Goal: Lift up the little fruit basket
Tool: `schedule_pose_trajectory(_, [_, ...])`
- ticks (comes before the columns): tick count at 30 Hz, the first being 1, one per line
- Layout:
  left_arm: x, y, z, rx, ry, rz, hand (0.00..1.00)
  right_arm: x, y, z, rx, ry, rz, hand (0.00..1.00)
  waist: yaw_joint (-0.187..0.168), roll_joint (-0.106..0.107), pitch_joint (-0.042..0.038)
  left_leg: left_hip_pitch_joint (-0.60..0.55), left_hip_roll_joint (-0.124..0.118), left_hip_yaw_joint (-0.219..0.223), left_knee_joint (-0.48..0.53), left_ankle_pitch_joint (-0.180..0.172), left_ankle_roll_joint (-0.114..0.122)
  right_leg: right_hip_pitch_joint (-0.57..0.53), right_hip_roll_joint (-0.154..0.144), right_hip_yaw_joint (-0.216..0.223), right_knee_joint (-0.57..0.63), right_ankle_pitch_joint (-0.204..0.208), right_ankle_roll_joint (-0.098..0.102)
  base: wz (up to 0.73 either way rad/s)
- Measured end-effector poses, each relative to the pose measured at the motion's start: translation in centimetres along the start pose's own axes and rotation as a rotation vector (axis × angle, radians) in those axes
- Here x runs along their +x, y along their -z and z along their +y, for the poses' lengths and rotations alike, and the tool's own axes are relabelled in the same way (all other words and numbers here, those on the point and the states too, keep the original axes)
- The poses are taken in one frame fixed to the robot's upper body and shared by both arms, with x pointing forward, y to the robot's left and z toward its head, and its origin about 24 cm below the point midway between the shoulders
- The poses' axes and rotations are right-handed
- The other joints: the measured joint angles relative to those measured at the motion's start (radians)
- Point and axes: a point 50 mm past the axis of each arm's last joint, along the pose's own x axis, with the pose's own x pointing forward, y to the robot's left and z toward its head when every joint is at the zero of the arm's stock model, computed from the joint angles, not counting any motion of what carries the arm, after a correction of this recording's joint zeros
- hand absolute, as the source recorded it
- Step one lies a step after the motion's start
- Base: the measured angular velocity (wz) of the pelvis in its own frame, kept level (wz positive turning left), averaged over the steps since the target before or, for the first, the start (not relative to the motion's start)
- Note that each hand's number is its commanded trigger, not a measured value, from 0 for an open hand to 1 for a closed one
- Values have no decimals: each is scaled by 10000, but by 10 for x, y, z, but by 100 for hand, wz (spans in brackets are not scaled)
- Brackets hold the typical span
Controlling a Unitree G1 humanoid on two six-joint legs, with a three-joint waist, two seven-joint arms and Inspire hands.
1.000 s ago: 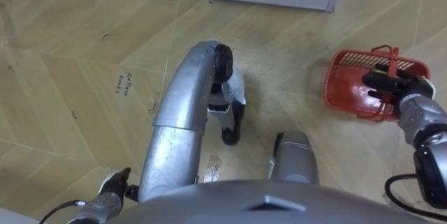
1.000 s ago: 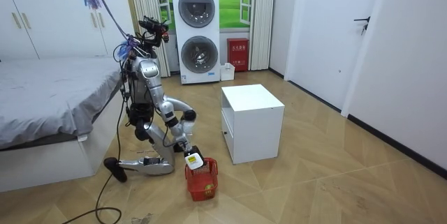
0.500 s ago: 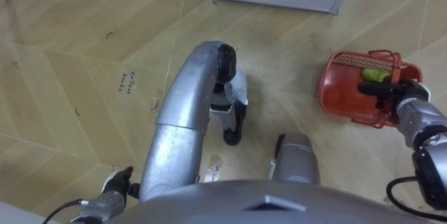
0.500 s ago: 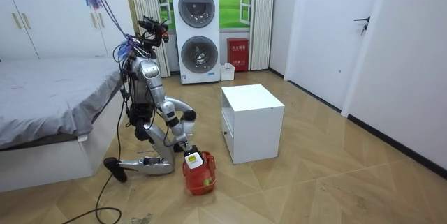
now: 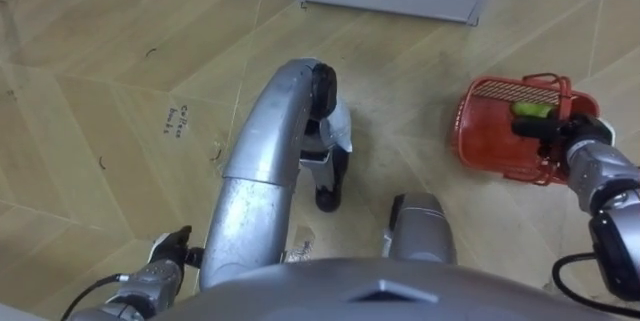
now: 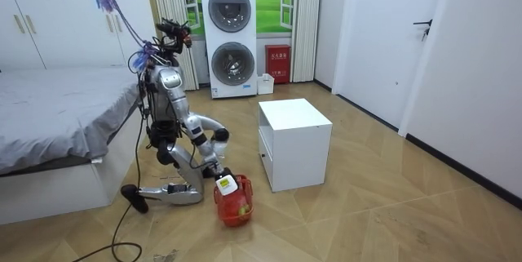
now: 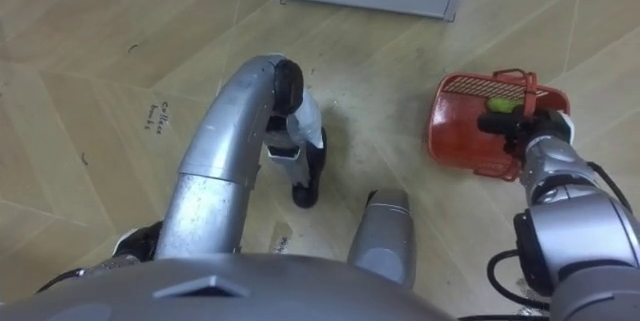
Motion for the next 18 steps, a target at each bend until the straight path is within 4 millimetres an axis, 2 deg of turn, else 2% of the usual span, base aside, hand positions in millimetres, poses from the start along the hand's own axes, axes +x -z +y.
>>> schedule_pose_trajectory(4, [1,-12,3,-292,-118,-343,0,0,-8,4,7,-148,-340,100,-56,-159,45,119,-13,-110,103,-3,7,211,47,24,22,-12,-25,-7])
schedule_pose_trajectory(8, [2,-21,6,-414,-289,-585,0,-1,-19,13,42,-487,-868,100,-311,-265,74,294,-355,-364,192,-7,0,670,45,-68,-73,-39,-94,0])
schedule_pose_trajectory(11, [3,-31,11,-763,-513,-802,0,-3,-35,22,80,-812,-1576,100,-422,-396,99,442,-405,-410,259,-43,69,827,53,-61,-106,-46,-111,-4])
schedule_pose_trajectory(12, [2,-31,16,-947,-640,-830,0,-5,-41,29,38,-1012,-1854,100,-458,-522,80,468,-399,-416,270,-57,100,866,76,-65,-131,-46,-112,0])
schedule_pose_trajectory(13, [2,-34,20,-1085,-759,-886,0,-7,-47,38,-134,-1262,-2205,100,-510,-591,74,482,-373,-478,314,-75,134,947,179,-111,-206,-80,-149,0])
schedule_pose_trajectory(15, [2,-39,23,-1166,-839,-1030,0,-11,-58,45,-103,-1530,-2660,100,-541,-596,56,475,-324,-599,324,-100,185,1033,441,-112,-414,-231,-147,-5])
schedule_pose_trajectory(17, [2,-43,22,-1091,-828,-1161,0,-15,-68,51,-155,-1715,-3082,100,-479,-471,-7,668,-206,-776,-20,-102,280,1029,804,-58,-1174,-284,-174,-17])
schedule_pose_trajectory(18, [2,-42,21,-999,-816,-1138,0,-15,-69,52,-151,-1724,-3098,100,-417,-426,-31,788,-144,-834,-201,-100,297,1026,890,-45,-1488,-284,-174,-33])
